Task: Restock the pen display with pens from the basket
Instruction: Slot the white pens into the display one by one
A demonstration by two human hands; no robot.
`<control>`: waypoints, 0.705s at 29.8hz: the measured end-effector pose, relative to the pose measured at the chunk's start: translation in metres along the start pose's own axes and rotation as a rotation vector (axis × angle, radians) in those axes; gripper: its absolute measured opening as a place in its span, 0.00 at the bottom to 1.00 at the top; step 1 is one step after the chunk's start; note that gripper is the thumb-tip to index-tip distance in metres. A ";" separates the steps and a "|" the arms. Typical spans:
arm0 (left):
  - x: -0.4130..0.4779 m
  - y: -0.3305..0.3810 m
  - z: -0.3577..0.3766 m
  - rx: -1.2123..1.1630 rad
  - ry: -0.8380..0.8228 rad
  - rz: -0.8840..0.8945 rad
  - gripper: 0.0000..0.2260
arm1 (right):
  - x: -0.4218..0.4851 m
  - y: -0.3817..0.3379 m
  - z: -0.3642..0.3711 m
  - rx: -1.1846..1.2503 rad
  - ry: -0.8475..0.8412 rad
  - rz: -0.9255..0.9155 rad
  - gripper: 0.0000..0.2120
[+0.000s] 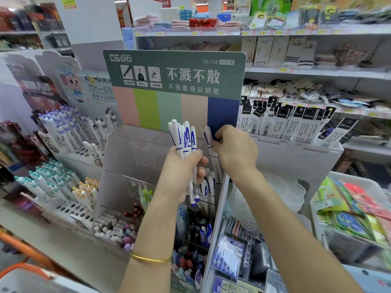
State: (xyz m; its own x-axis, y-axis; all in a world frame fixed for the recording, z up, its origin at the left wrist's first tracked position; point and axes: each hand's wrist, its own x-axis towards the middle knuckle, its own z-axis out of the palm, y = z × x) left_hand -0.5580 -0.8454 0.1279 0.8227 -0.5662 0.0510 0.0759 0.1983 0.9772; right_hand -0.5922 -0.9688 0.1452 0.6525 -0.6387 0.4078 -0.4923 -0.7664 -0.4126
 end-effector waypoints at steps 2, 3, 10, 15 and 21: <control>-0.002 0.002 0.000 -0.005 -0.023 0.011 0.03 | -0.002 -0.002 0.000 0.028 -0.016 0.027 0.07; -0.004 0.002 0.000 -0.012 -0.033 0.014 0.03 | -0.003 -0.001 0.000 0.058 -0.013 0.030 0.07; -0.004 0.001 0.002 -0.037 -0.085 0.023 0.04 | -0.012 -0.006 -0.018 0.679 -0.119 0.019 0.15; -0.006 0.002 0.004 -0.042 -0.103 0.001 0.04 | -0.011 -0.004 -0.021 0.865 -0.213 0.035 0.14; -0.004 0.002 -0.006 0.052 0.007 -0.006 0.03 | 0.003 0.005 -0.018 1.094 0.383 0.152 0.11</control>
State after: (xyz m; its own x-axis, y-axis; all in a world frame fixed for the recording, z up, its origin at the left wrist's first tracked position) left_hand -0.5576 -0.8381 0.1283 0.8261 -0.5618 0.0443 0.0513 0.1532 0.9869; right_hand -0.6032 -0.9754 0.1591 0.3216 -0.8406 0.4359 0.3301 -0.3319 -0.8837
